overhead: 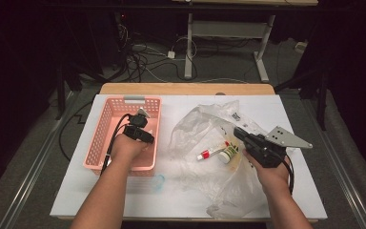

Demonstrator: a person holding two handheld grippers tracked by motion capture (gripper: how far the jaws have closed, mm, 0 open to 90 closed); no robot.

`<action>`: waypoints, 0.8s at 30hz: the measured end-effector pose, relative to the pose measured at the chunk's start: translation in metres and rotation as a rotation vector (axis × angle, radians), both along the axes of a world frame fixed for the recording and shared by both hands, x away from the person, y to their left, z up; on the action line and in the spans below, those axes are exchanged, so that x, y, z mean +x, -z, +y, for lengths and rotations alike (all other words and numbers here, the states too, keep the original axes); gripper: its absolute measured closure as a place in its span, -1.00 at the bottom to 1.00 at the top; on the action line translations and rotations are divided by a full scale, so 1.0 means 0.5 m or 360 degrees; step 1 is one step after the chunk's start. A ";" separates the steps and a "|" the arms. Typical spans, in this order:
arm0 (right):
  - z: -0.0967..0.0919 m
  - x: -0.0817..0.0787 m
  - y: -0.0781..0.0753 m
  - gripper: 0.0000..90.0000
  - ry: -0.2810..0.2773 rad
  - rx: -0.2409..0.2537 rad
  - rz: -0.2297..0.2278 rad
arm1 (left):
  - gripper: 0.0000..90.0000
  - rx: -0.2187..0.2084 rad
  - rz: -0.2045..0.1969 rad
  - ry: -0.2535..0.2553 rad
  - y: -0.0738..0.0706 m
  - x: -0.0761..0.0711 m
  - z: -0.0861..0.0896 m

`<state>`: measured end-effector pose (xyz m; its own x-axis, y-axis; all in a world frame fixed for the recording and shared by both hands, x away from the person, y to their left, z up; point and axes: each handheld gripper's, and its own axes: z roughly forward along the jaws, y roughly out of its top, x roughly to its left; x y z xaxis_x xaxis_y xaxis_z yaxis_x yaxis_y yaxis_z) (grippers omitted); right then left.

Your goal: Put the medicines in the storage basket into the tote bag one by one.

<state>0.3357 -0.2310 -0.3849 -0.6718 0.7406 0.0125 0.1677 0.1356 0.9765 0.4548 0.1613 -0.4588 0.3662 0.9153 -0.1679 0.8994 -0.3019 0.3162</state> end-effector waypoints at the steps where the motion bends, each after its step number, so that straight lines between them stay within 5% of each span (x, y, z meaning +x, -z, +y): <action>1: 0.000 0.000 0.000 1.00 -0.0001 0.0000 0.0000 | 0.28 0.0000 -0.0001 0.0001 0.000 0.000 0.000; 24: 0.001 0.000 0.000 1.00 0.0001 -0.0005 -0.0001 | 0.29 -0.0118 -0.0188 0.0038 -0.065 -0.057 0.037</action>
